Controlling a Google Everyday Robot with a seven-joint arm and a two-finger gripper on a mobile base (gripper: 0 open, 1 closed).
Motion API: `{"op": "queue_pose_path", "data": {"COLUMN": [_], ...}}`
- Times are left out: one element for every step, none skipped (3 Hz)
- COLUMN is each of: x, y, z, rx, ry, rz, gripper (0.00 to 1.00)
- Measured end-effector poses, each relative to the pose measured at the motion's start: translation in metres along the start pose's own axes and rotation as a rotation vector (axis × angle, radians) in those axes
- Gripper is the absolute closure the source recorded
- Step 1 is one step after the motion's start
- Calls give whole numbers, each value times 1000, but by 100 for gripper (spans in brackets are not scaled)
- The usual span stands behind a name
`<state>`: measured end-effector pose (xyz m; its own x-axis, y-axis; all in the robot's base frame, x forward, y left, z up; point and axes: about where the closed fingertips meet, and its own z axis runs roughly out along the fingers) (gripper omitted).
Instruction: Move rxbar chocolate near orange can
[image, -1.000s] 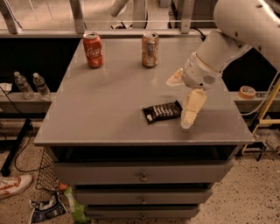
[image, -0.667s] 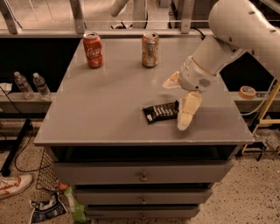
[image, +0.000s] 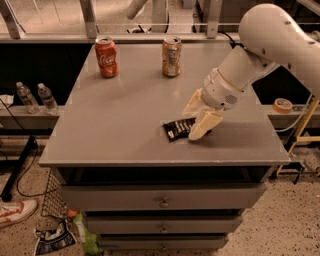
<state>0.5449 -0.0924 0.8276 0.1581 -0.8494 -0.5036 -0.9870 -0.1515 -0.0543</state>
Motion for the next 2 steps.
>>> {"op": "queue_pose_path", "data": {"x": [-1, -1], "y": [1, 1], "z": [6, 6], "rx": [-9, -11], "ry": [-26, -34], "rz": [-16, -21], "gripper": [65, 87]}}
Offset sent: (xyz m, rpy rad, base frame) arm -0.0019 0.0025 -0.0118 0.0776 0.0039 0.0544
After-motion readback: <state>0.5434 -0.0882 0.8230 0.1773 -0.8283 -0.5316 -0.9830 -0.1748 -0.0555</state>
